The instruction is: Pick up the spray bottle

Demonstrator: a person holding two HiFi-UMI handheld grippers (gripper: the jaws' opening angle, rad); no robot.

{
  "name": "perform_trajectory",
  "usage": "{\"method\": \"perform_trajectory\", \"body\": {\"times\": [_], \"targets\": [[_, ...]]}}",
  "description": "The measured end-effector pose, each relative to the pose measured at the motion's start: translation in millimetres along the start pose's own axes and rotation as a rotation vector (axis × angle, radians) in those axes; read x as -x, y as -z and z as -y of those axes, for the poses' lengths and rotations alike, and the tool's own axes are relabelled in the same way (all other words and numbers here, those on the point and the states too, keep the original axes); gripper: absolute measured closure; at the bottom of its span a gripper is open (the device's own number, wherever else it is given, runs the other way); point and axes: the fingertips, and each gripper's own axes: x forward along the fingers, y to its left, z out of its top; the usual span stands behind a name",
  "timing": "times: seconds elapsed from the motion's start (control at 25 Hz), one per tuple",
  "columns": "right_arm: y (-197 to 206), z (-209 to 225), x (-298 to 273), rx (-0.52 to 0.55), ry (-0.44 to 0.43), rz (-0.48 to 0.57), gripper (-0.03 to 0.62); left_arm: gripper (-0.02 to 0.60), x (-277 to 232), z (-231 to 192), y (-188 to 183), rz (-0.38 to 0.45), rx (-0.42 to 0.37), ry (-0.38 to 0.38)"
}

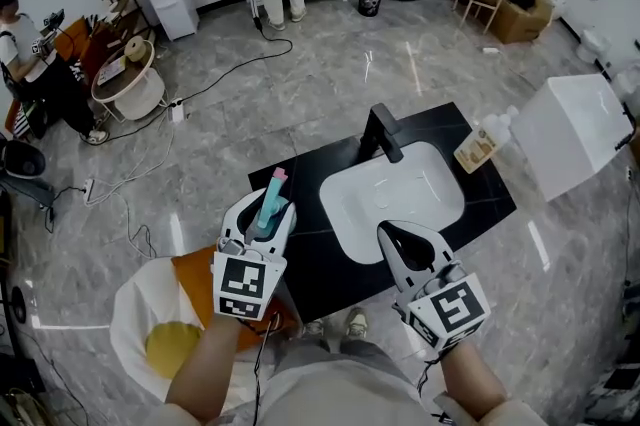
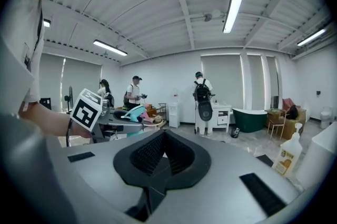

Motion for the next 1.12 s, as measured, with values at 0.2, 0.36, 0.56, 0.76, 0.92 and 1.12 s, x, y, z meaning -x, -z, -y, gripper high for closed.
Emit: {"method": "perform_trajectory", "body": {"times": [0.2, 0.36, 0.56, 0.76, 0.92, 1.12], "targets": [[-40.5, 4.7, 27.6, 0.007, 0.027, 0.089, 0.566, 0.416, 22.6, 1.3, -52.0, 0.067, -0.082, -0.008], [-70.5, 6.4, 53.5, 0.025, 0.051, 0.164, 0.566, 0.417, 39.0, 8.3, -91.1, 0.131, -0.124, 0.004], [-96.1, 3.5, 84.4, 0.064, 0.067, 0.228, 0.566, 0.417, 60.9, 20.1, -138.5, 0.241, -0.067, -0.006], [-102.0, 1.2, 104.4, 0.091, 0.086, 0.245, 0.566, 0.417, 76.3, 32.6, -150.2, 0.272, -0.056, 0.0], [-91.7, 8.0, 110.1, 0.056, 0.103, 0.237, 0.566, 0.417, 84.2, 47.1, -145.0, 0.268, -0.043, 0.025], [-79.1, 6.2, 116.4, -0.007, 0.114, 0.238, 0.566, 0.417, 86.7, 58.1, -130.3, 0.238, -0.053, 0.045]]}}
